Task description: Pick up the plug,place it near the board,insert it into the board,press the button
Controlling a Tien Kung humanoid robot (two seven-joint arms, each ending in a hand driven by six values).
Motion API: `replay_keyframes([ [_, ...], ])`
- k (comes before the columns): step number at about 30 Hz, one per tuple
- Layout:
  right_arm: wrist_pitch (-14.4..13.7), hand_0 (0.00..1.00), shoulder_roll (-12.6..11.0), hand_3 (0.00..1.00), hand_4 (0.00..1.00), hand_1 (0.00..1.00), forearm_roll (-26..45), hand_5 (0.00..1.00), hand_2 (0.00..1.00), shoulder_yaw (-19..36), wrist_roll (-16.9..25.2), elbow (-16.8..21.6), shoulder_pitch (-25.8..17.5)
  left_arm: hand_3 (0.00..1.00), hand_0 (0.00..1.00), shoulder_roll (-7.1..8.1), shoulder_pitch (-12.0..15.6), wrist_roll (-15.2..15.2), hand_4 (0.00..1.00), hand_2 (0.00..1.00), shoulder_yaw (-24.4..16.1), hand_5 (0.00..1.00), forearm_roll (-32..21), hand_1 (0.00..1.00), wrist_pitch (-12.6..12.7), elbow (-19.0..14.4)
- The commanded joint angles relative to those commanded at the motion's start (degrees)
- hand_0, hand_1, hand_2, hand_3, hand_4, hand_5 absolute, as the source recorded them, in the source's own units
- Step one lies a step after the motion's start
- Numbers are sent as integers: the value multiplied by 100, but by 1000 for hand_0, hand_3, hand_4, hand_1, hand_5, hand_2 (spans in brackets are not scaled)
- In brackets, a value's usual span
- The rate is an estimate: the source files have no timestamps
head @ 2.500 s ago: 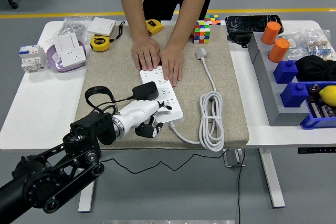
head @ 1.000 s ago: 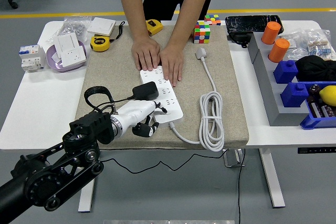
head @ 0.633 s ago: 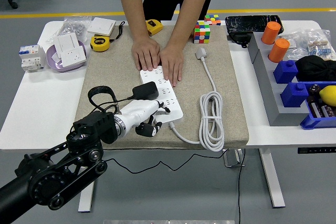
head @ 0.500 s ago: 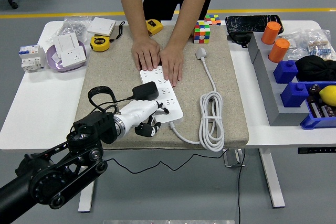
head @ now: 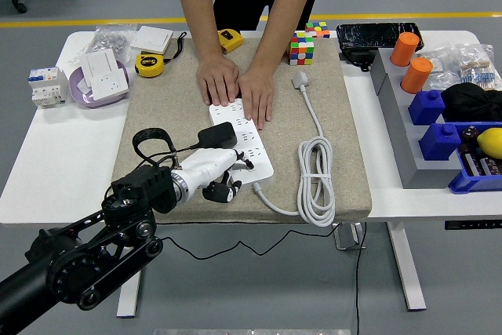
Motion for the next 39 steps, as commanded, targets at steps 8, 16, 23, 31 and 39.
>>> replay_keyframes([
  [8,0,964,1,859,998,902,-12,968,851,19,-2,0,-8,787,169,6,13,9,480,159,20,2,14,33,-32,98],
  [16,-3,964,3,859,998,902,-11,968,850,28,-1,0,-5,787,169,20,4,32,481,158,45,2,30,33,-91,88],
  [23,-1,964,3,859,998,901,-4,968,849,21,-5,0,-13,783,169,54,35,5,478,159,-60,2,73,33,-66,-276],
  [31,0,964,12,858,998,902,5,968,849,6,-3,0,-38,780,170,64,270,-87,467,161,-380,2,-52,35,-17,-1154],
  [39,3,964,19,858,998,902,-14,968,849,30,-6,0,-78,828,436,-33,716,-1188,651,558,-776,127,-1482,509,861,-1389],
])
